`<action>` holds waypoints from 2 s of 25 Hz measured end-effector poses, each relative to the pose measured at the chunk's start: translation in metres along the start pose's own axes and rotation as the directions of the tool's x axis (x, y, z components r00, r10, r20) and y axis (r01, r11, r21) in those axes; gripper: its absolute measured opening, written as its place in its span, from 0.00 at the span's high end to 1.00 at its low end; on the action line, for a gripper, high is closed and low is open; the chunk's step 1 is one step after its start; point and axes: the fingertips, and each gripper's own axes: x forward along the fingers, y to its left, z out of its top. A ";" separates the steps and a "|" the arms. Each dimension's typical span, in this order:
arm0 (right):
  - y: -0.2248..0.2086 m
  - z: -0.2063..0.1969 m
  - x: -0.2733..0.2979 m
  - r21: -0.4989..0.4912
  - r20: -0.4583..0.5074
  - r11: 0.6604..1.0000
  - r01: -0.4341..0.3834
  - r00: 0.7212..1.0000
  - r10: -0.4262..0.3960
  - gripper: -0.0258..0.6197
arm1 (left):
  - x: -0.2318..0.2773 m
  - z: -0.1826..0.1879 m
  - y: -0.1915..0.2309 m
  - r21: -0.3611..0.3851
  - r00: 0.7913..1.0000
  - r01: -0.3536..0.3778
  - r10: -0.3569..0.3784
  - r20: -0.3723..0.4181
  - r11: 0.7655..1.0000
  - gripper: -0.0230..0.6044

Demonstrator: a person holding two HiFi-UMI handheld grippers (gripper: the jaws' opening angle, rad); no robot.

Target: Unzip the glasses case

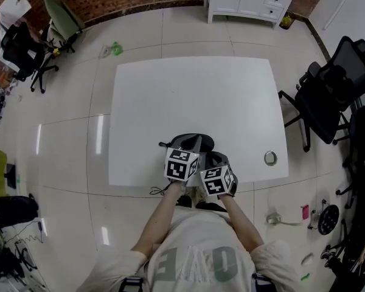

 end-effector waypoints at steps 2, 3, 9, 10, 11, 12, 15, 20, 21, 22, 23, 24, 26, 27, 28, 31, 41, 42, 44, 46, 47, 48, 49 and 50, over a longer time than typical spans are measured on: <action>-0.001 0.000 0.001 -0.034 -0.006 0.999 0.009 1.000 -0.009 0.96 | 0.000 -0.001 0.000 0.013 1.000 -0.001 0.001 -0.002 1.000 0.96; 0.000 -0.001 0.001 -0.050 -0.009 0.999 0.005 1.000 -0.006 0.96 | 0.000 -0.002 0.000 0.028 1.000 -0.004 0.004 -0.004 1.000 0.96; 0.026 -0.010 -0.011 -0.099 -0.035 0.991 -0.088 0.996 0.085 0.96 | -0.006 -0.010 -0.005 0.069 1.000 -0.005 0.007 -0.018 0.998 0.96; 0.033 -0.011 -0.013 -0.102 -0.035 0.989 -0.106 0.994 0.103 0.96 | -0.008 -0.009 -0.007 0.046 1.000 0.003 -0.003 -0.011 0.999 0.96; 0.039 -0.012 -0.015 -0.106 -0.034 0.987 -0.123 0.992 0.120 0.96 | -0.010 -0.010 -0.010 0.040 1.000 0.008 -0.008 -0.009 0.999 0.96; 0.044 -0.012 -0.017 -0.108 -0.032 0.985 -0.136 0.991 0.134 0.96 | -0.010 -0.012 -0.013 0.054 1.000 0.007 -0.006 -0.013 0.999 0.96; 0.053 -0.012 -0.018 -0.099 -0.026 0.982 -0.159 0.987 0.157 0.96 | -0.011 -0.020 -0.014 0.116 1.000 -0.009 0.013 -0.028 0.993 0.96; 0.044 -0.016 -0.020 -0.086 -0.024 0.984 -0.153 0.988 0.152 0.96 | -0.009 -0.022 -0.013 0.110 1.000 -0.014 0.017 -0.023 0.994 0.96; 0.041 -0.017 -0.020 -0.090 -0.026 0.985 -0.148 0.989 0.146 0.96 | -0.009 -0.022 -0.013 0.104 1.000 -0.013 0.015 -0.021 0.994 0.96; 0.036 -0.019 -0.021 -0.090 -0.028 0.986 -0.139 0.990 0.137 0.96 | -0.009 -0.022 -0.013 0.097 1.000 -0.012 0.014 -0.019 0.995 0.96; 0.030 -0.020 -0.021 -0.084 -0.028 0.988 -0.128 0.992 0.126 0.96 | -0.009 -0.022 -0.014 0.089 1.000 -0.011 0.013 -0.019 0.996 0.96; 0.022 -0.020 -0.020 -0.074 -0.026 0.990 -0.120 0.993 0.118 0.96 | -0.009 -0.022 -0.014 0.081 1.000 -0.009 0.011 -0.019 0.997 0.96; 0.007 -0.018 -0.015 -0.082 -0.019 0.990 -0.112 0.994 0.110 0.96 | -0.008 -0.023 -0.016 0.061 1.000 -0.004 0.005 -0.016 0.998 0.96; 0.001 -0.015 -0.011 -0.107 -0.020 0.988 -0.111 0.994 0.110 0.96 | -0.008 -0.023 -0.016 0.048 1.000 0.001 0.000 -0.015 0.999 0.96; -0.003 -0.012 -0.006 -0.138 -0.026 0.984 -0.116 0.993 0.114 0.96 | -0.008 -0.022 -0.016 0.032 1.000 0.005 -0.005 -0.013 0.999 0.96; -0.004 -0.006 -0.001 -0.204 -0.041 0.966 -0.160 0.987 0.155 0.96 | -0.010 -0.020 -0.013 0.003 1.000 0.013 -0.013 -0.007 1.000 0.96; -0.007 -0.016 -0.011 -0.154 -0.026 0.976 -0.154 0.988 0.152 0.96 | -0.072 -0.057 0.061 -0.230 0.975 -0.216 0.224 0.010 0.949 0.96; -0.002 -0.017 -0.014 -0.163 -0.030 0.973 -0.165 0.986 0.163 0.96 | -0.072 -0.062 0.065 -0.228 0.973 -0.225 0.231 -0.001 0.947 0.96; 0.013 -0.022 -0.021 -0.201 -0.041 0.960 -0.195 0.981 0.191 0.96 | -0.069 -0.063 0.070 -0.221 0.971 -0.233 0.239 0.000 0.947 0.96; 0.029 -0.029 -0.027 -0.247 -0.050 0.943 -0.222 0.975 0.217 0.96 | -0.060 -0.056 0.071 -0.206 0.974 -0.219 0.225 0.005 0.954 0.96; 0.036 -0.032 -0.030 -0.259 -0.050 0.938 -0.232 0.973 0.226 0.96 | -0.054 -0.052 0.070 -0.188 0.978 -0.205 0.209 0.002 0.961 0.96; 0.043 -0.033 -0.032 -0.260 -0.047 0.935 -0.239 0.971 0.235 0.96 | -0.047 -0.048 0.068 -0.163 0.982 -0.188 0.190 -0.004 0.968 0.96; 0.050 -0.032 -0.033 -0.256 -0.044 0.934 -0.248 0.969 0.245 0.96 | -0.040 -0.044 0.065 -0.136 0.986 -0.167 0.168 -0.010 0.976 0.96; 0.057 -0.031 -0.034 -0.253 -0.040 0.933 -0.258 0.966 0.256 0.96 | -0.032 -0.040 0.061 -0.110 0.989 -0.144 0.144 -0.012 0.983 0.96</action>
